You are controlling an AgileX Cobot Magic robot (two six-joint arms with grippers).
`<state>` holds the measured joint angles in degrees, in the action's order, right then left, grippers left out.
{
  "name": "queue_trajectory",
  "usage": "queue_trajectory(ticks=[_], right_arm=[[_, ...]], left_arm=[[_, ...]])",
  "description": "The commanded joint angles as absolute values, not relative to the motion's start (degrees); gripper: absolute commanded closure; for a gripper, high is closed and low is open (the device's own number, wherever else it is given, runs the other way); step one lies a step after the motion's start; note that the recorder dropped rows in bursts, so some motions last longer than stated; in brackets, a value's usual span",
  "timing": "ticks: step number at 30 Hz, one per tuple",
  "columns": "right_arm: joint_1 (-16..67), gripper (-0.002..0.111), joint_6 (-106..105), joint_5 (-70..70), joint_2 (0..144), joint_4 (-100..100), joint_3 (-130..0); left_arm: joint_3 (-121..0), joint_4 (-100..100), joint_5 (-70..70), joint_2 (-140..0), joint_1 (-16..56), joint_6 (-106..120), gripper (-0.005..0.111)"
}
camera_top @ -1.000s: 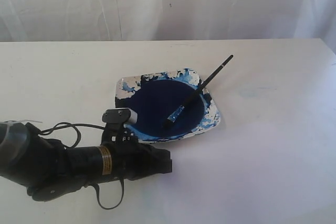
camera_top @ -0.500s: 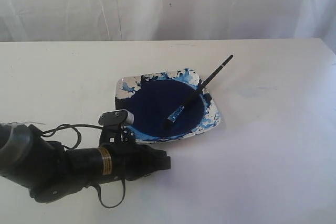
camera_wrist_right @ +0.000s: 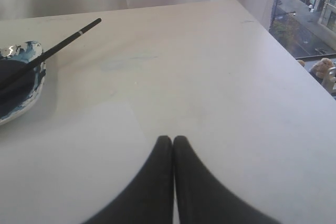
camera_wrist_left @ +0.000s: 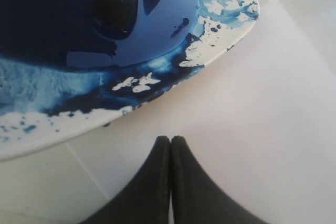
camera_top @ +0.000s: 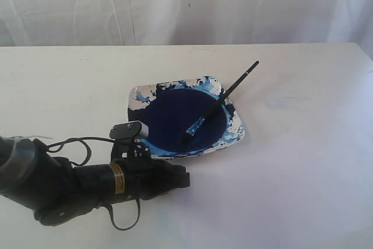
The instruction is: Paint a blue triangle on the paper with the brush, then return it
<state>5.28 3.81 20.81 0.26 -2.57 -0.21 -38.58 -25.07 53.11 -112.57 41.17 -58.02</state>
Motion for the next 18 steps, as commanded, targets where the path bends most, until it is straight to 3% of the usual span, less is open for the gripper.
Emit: queue_trajectory(ticks=[1,18], right_arm=[[4.91,0.108,3.68,20.16,0.0,-2.78,0.0],[4.91,0.108,3.68,20.16,0.0,-2.78,0.0]], left_arm=[[-38.36,-25.72,51.36,-113.29,41.44,-56.42,0.107],[-38.36,-26.09,53.89,-113.29,41.44,-53.55,0.107]])
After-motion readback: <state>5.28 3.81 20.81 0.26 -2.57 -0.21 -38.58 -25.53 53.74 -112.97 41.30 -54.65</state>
